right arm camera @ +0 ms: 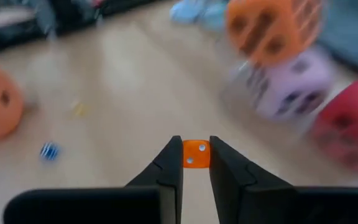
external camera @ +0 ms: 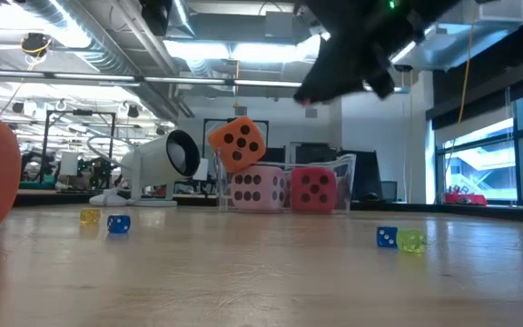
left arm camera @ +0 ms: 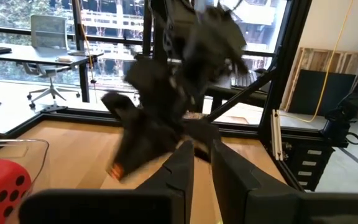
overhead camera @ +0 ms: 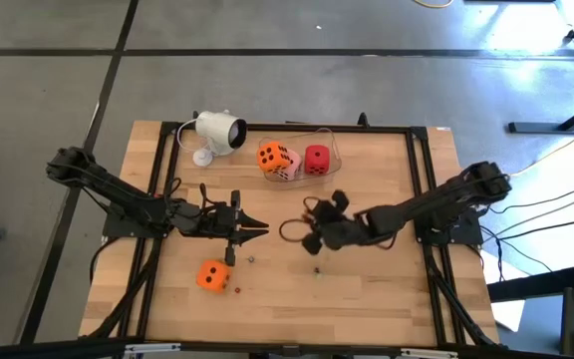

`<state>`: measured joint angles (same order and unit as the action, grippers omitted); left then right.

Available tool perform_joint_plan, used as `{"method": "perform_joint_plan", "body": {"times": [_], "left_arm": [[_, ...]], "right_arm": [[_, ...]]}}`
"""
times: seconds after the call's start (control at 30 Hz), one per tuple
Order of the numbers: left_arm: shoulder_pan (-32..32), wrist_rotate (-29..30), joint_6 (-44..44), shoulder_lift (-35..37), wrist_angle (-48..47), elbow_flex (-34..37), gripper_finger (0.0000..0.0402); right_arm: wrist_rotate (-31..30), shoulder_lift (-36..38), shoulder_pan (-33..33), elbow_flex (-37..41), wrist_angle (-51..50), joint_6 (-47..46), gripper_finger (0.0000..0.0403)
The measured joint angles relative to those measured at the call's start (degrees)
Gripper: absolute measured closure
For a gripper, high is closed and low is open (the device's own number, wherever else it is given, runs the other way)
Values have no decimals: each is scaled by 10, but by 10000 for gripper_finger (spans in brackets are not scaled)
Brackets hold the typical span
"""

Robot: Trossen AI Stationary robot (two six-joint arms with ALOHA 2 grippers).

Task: Pick & Place Dice
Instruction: Put the small orange die into the transparent bin

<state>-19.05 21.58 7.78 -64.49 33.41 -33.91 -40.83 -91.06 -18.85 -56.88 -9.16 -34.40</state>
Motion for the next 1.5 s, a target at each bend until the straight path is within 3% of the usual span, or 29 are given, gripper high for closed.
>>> {"method": "perform_joint_plan", "body": {"times": [0.13,0.27,0.53,0.97,1.5], "left_arm": [[0,0,1,0,0,0,353],[0,0,6,0,-1,0,355],[0,0,12,0,-6,0,354],[0,-1,22,0,-16,0,351],[0,-3,36,0,-24,0,356]], "right_arm": [[-31,42,37,0,4,54,337],[-20,63,89,-1,24,94,339],[123,44,191,-1,113,157,347],[331,-15,312,-1,110,170,343],[339,-70,342,-1,96,140,296]]}}
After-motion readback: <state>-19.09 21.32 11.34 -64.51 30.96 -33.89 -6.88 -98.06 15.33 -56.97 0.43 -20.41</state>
